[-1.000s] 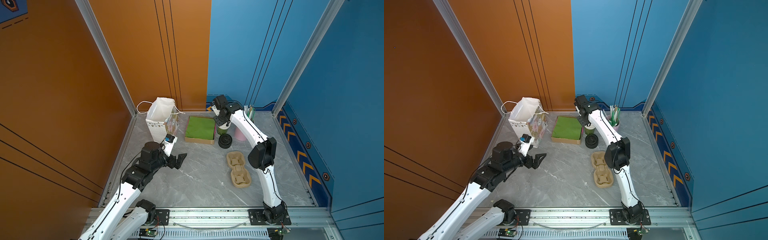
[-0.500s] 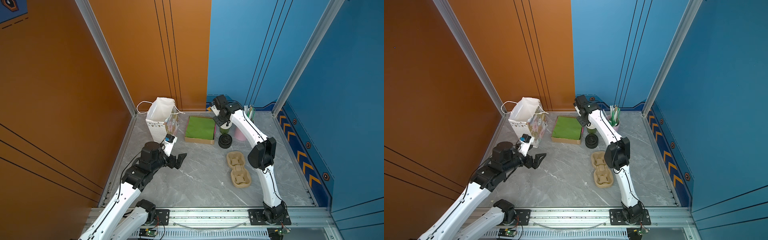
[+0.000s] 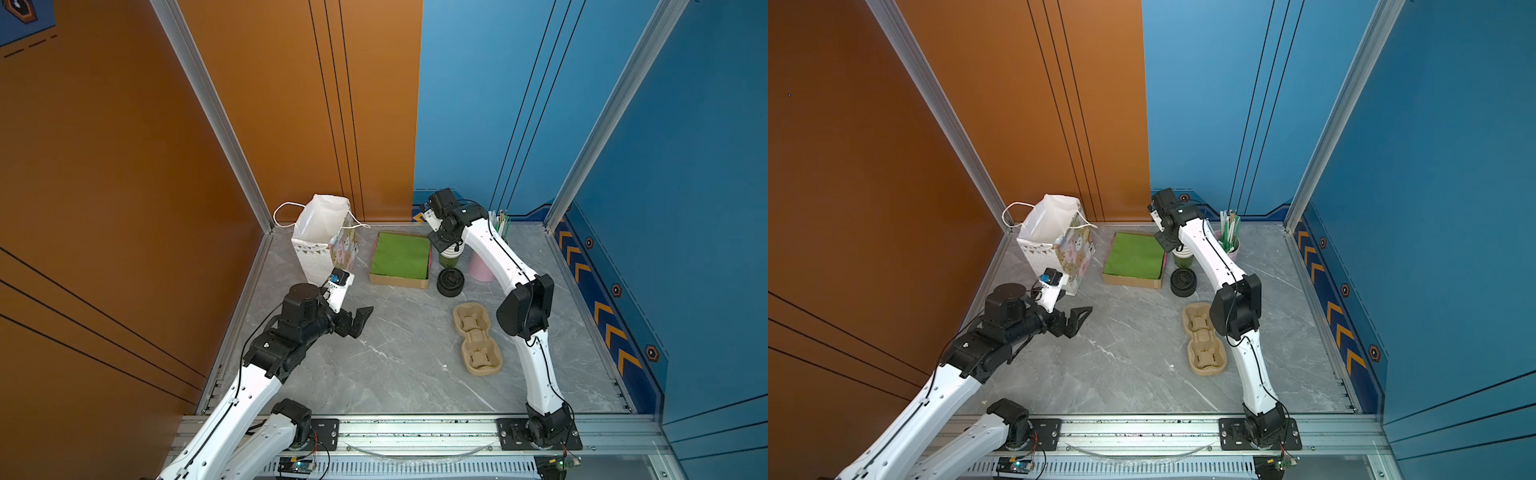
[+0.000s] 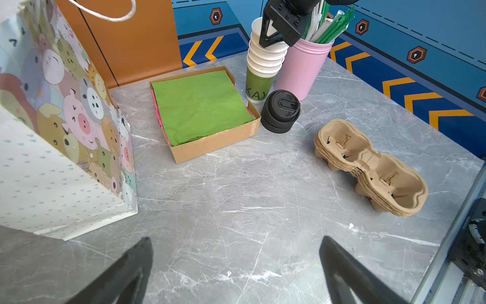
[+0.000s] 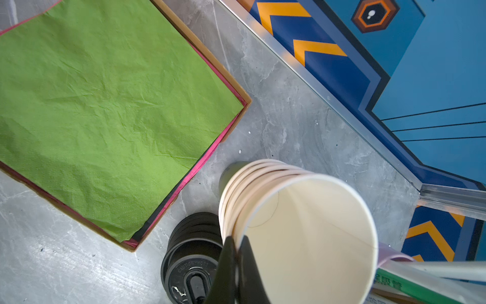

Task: Pack a coffee takeout order
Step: Pick up the coffee cup.

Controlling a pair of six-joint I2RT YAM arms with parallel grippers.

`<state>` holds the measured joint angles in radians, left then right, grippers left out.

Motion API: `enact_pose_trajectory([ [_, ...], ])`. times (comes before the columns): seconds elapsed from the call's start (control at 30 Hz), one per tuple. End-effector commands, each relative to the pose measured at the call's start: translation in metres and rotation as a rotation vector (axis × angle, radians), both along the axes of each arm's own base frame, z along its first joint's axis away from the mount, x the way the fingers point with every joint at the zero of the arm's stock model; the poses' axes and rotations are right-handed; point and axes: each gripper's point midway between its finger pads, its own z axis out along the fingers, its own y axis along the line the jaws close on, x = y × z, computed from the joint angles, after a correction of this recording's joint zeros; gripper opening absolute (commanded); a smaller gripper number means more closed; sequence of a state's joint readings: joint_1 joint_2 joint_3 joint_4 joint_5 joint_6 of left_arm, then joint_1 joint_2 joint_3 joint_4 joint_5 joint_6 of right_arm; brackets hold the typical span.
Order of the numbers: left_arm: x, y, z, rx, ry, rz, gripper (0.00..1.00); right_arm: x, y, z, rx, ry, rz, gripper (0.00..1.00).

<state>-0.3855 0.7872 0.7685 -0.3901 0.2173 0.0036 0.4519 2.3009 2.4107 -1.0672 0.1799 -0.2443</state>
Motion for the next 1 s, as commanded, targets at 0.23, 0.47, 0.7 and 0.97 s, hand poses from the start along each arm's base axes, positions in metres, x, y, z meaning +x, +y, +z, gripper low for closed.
enact_pose_trajectory([
  [0.23,-0.001,0.005,-0.009,0.014,0.027,0.022,0.99,-0.010,-0.003,0.052,0.028,-0.074,0.049,0.00],
  [0.47,-0.001,0.006,-0.009,0.013,0.026,0.025,0.99,-0.012,-0.007,0.072,0.022,-0.116,0.063,0.00],
  [0.7,0.000,0.007,-0.010,0.017,0.027,0.031,0.99,-0.013,-0.010,0.098,0.029,-0.173,0.064,0.00],
  [0.97,0.001,0.007,-0.011,0.015,0.034,0.038,0.99,-0.031,-0.009,0.150,0.072,-0.273,0.080,0.00],
])
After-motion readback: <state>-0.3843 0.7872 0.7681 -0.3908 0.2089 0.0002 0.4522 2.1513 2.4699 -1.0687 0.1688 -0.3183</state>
